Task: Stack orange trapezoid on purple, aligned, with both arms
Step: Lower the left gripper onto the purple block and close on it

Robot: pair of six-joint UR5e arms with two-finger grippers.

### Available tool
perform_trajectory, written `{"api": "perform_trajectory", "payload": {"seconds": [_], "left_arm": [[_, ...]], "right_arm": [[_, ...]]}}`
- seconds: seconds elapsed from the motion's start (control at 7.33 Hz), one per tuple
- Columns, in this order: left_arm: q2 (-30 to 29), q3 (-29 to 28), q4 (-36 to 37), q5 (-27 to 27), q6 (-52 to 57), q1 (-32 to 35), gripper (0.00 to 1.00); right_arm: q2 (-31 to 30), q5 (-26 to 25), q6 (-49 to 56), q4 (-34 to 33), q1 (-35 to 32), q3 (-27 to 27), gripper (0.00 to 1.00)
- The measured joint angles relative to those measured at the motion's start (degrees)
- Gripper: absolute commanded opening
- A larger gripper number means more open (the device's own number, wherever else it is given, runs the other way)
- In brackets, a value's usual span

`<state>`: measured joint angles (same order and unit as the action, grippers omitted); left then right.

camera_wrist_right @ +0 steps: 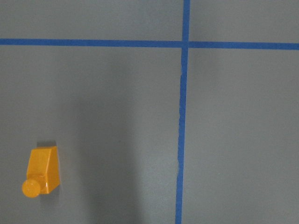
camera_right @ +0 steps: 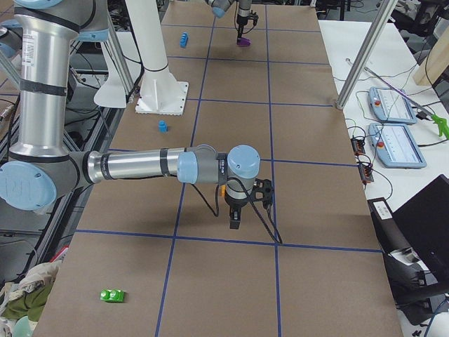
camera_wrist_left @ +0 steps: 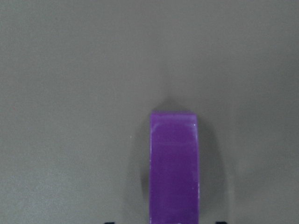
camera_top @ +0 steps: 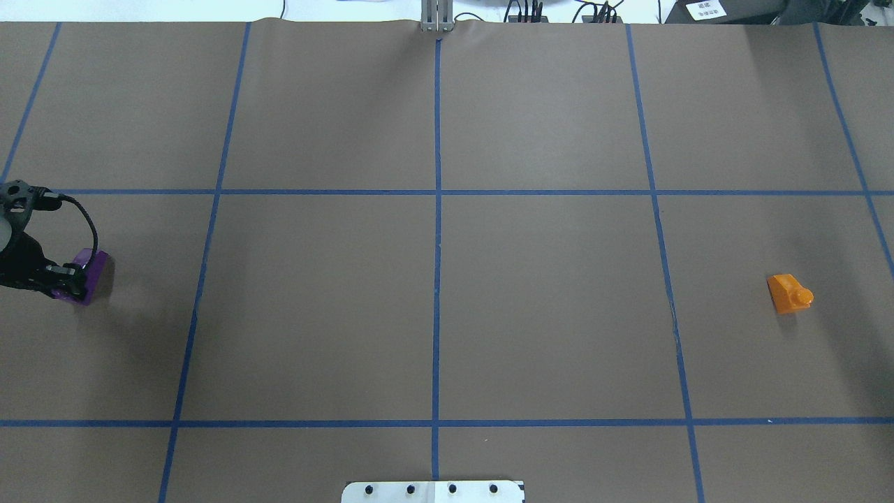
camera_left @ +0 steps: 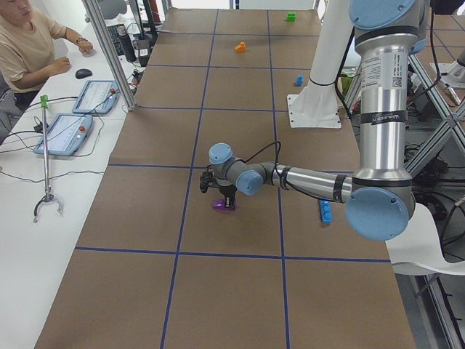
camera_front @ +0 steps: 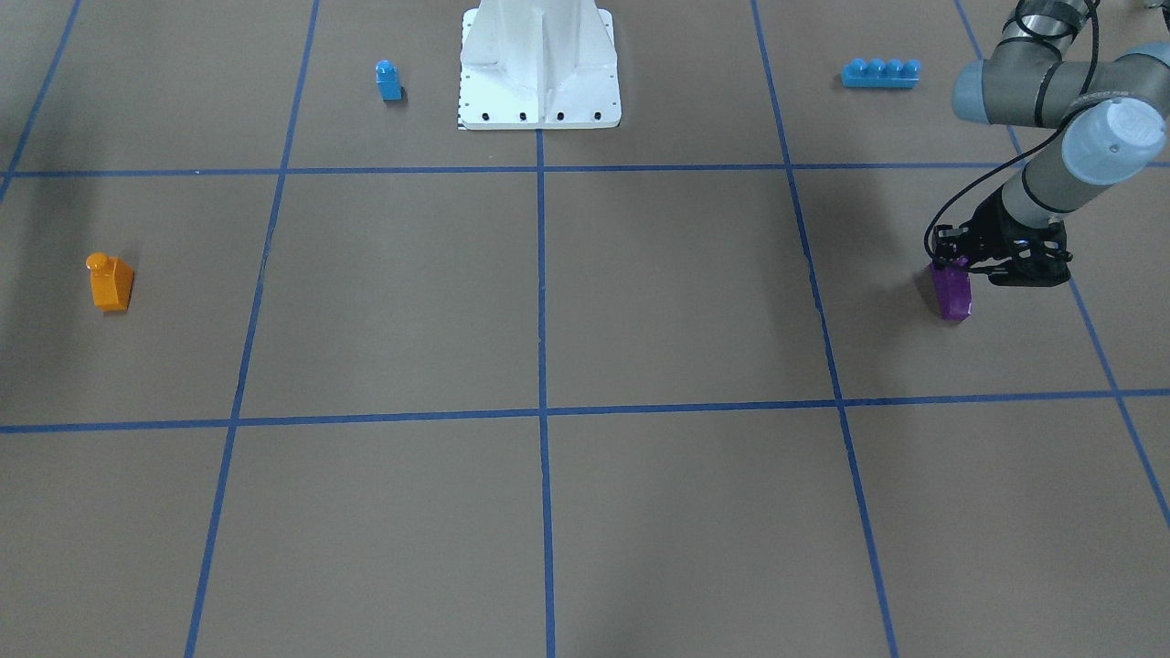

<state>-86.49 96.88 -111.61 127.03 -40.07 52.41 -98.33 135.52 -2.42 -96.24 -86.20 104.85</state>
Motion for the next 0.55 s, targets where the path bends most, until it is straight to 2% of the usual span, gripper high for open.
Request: {"api": "perform_trajectory", "payload": {"seconds": [0.27, 0.55], "left_arm": [[-0.2, 0.9, 0.2, 0.3, -4.9, 0.0, 0.0], [-1.1, 4.7, 0.7, 1.2, -7.2, 0.0, 0.0]], "right_arm": [[0.1, 0.0, -0.1, 0.0, 0.1, 0.0, 1.0], [0.2, 0.0, -0.1, 0.1, 0.1, 0.1, 1.0]]}}
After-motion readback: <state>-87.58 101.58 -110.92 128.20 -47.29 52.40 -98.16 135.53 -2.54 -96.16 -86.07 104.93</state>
